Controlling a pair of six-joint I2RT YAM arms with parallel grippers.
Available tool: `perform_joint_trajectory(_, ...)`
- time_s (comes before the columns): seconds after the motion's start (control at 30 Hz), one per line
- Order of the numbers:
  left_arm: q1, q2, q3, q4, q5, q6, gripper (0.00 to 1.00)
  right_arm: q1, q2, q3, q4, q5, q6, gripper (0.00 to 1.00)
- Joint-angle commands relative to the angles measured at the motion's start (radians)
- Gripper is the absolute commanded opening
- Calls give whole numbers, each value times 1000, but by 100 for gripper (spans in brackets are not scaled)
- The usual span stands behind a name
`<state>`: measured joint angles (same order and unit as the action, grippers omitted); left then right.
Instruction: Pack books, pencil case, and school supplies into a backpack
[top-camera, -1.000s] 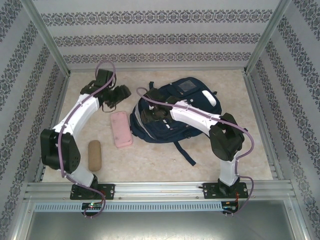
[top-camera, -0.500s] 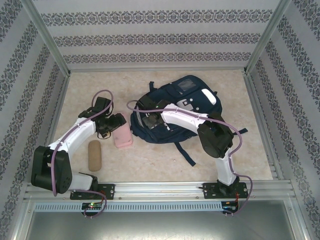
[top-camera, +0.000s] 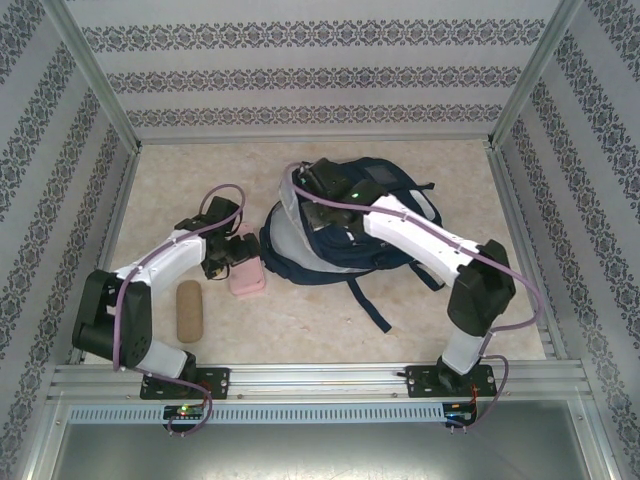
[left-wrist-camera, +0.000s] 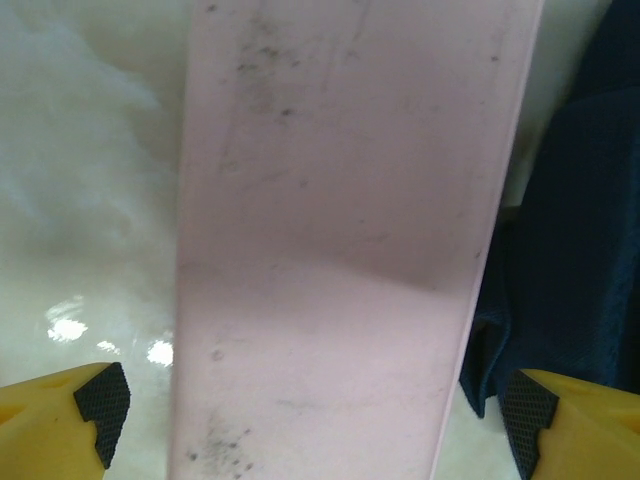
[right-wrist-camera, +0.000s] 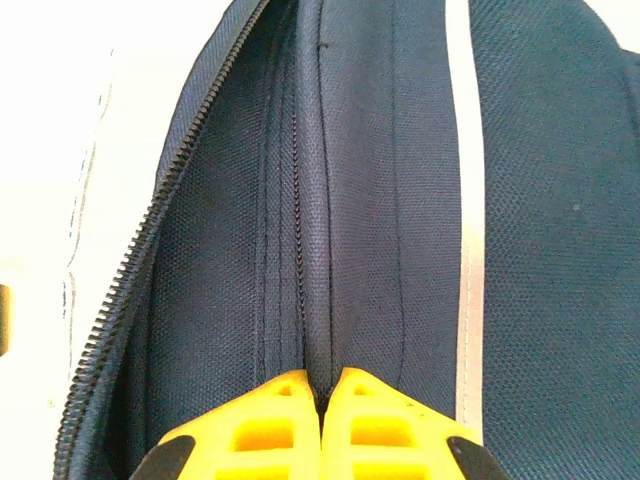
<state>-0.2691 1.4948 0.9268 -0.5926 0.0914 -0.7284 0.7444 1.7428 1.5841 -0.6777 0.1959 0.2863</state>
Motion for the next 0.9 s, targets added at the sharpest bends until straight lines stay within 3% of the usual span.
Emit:
perform_joint_trajectory(0.0,-29,45,49,-47,-79,32,98,-26,-59,-27,23,-12,48,0)
perform_joint_trajectory(0.27,-60,173,80,-86,-158,34,98,-53,-129,-57,47,-52,88,0)
perform_joint_trajectory(0.57,-86,253,78,-45,-133,29,98,-53,-137,-92,58,-68,105,0)
perform_joint_trajectory(0.87,-87,203,61,-22,-74,33,100,-57,-135,-104,66,-77,117,0)
